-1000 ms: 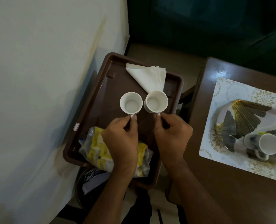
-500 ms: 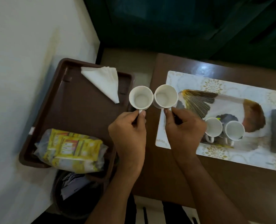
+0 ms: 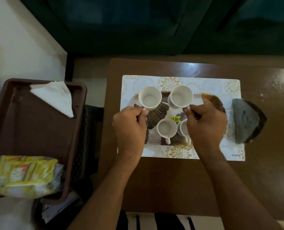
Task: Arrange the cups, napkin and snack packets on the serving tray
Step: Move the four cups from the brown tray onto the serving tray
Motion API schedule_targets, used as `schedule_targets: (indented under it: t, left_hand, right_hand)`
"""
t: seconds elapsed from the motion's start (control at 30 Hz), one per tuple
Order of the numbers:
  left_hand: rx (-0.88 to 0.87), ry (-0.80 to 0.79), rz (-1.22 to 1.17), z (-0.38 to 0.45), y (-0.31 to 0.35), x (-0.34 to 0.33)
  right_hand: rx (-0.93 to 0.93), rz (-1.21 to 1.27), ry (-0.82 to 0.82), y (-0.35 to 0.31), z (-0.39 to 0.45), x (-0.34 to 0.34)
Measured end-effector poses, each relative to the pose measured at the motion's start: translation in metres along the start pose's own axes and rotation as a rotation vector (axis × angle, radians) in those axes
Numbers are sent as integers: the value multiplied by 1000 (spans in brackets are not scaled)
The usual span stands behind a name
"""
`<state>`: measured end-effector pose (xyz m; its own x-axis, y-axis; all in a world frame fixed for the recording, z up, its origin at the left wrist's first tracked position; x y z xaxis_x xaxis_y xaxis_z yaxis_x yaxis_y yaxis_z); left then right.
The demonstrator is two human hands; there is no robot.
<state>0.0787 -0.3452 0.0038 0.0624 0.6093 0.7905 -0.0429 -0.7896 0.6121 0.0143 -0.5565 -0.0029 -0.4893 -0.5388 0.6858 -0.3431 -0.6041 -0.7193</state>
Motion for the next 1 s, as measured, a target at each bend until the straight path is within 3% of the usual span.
schedule_targets:
  t: [0.3, 0.67, 1.0]
  left_hand:
    - [-15, -122, 55, 12, 12, -43]
    - [-2, -197, 135, 24, 11, -63]
    - [42, -180, 212, 25, 16, -53]
  right_hand:
    - [-28, -16, -136, 49, 28, 2]
    - [-57, 2, -230, 64, 34, -7]
    - [-160, -4, -299, 63, 42, -5]
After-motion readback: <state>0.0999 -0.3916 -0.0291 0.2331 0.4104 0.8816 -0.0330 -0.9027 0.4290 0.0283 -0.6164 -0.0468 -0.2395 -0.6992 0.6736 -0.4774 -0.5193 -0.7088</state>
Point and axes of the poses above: each hand's wrist, its own z-axis towards the middle knuckle, its own x-axis out of the back of the hand, y = z × x, the point moved 5 cm from there along z, towards the middle knuckle, and after that the axes turned 12 degrees about z, right-handed, at the moved point
